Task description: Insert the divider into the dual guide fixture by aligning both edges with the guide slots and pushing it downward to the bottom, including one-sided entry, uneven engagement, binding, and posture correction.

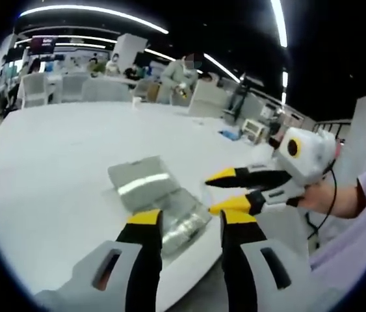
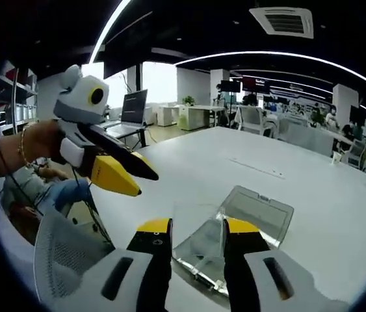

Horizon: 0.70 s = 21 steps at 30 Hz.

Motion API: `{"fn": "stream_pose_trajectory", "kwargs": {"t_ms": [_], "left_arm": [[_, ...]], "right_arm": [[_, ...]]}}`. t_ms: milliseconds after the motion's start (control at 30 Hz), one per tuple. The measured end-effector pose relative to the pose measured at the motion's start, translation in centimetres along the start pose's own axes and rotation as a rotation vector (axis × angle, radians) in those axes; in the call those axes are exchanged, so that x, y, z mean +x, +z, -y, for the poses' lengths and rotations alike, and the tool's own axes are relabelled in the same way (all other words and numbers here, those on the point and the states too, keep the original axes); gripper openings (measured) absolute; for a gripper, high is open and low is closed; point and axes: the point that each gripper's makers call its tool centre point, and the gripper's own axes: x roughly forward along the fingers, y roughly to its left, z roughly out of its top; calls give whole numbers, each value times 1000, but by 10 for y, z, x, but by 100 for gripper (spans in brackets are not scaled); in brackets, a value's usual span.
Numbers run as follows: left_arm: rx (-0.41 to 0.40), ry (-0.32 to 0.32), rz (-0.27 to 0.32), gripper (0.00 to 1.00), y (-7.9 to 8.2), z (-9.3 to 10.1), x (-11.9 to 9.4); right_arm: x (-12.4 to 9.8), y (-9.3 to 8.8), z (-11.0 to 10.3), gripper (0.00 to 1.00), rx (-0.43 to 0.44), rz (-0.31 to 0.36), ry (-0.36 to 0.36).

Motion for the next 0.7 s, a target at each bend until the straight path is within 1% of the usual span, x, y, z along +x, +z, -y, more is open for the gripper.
{"fn": "stream_pose_trajectory", "kwargs": {"t_ms": [200,500,700], "left_arm": [[-29,-12,4,29,2,1,2],[-50,-24,1,25,2,4,4],[-75,-24,-1,24,1,2,5]], "right_arm": [[2,11,-9,26,-21,32,19],[5,14,-17,26,-37,41,38],[6,16,-20,26,-42,48,46]]}}
